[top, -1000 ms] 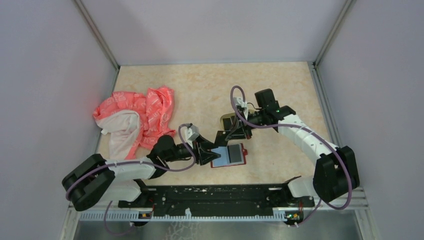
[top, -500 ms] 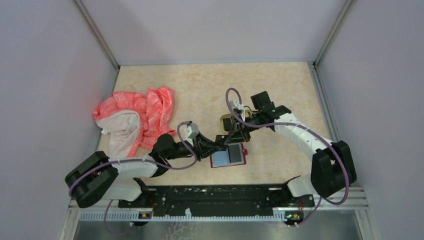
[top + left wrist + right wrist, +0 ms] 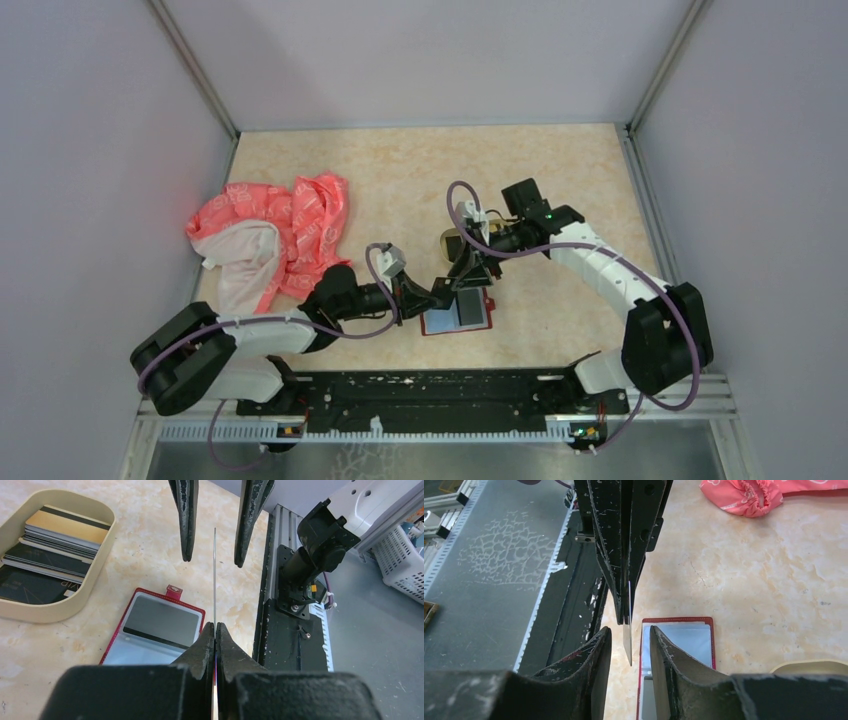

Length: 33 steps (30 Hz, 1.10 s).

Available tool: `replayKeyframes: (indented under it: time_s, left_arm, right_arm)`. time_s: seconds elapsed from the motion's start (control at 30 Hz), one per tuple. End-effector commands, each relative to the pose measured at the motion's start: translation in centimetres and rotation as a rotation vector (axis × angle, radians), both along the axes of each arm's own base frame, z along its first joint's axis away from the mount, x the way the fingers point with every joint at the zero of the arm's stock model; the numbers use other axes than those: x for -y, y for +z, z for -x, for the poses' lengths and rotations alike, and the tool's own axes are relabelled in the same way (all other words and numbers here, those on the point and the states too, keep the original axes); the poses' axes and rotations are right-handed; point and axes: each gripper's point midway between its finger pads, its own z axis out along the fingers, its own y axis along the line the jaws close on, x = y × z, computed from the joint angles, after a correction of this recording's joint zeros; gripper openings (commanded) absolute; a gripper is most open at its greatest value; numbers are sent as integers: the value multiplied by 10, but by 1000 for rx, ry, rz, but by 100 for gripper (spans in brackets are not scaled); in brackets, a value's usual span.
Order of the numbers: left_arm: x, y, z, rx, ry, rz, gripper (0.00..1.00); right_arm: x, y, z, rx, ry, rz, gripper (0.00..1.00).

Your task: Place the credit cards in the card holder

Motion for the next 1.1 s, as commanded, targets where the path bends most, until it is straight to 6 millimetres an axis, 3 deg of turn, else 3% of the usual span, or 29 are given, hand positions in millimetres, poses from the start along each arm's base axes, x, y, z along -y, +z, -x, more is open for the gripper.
replayKeyframes:
  time_s: [0.0, 0.27, 0.43, 0.5, 0.63, 0.7, 0.73, 0.8, 0.87, 0.93, 1.07]
  left_arm:
    - [2, 12, -1, 12, -11, 18, 0]
    - [3, 21, -3, 12, -5, 65, 0]
    - [3, 19, -3, -5, -2, 70, 0]
    - [1, 18, -5, -18, 9, 70, 2]
    - [-11, 8, -25, -91, 130, 69, 37]
    - [-26, -9, -42, -165, 253, 51, 57]
    - [-32, -17, -51, -205, 316, 41, 63]
    - [-40, -35, -67, -302, 417, 15, 64]
    - [-42, -52, -81, -416, 478, -22, 63]
    - [-40, -70, -95, -532, 536, -63, 55]
    - [-22, -98, -110, -688, 539, -135, 8]
  right_arm:
    - [-5, 11, -4, 63, 10, -16, 34]
    - [-10, 0, -5, 41, 14, 20, 33]
    - [-12, 7, -3, 26, 22, 5, 0]
    - [-11, 10, -2, 34, 29, 5, 0]
    - [-6, 2, -14, 79, -13, 77, 0]
    - [-1, -6, -28, 106, -67, 138, 0]
    - [4, -10, -36, 109, -98, 165, 0]
    - [12, -13, -53, 107, -171, 198, 0]
    - [23, -14, -70, 82, -258, 213, 0]
    - [36, -12, -85, 75, -344, 216, 0]
    - [58, -5, -107, 95, -470, 211, 0]
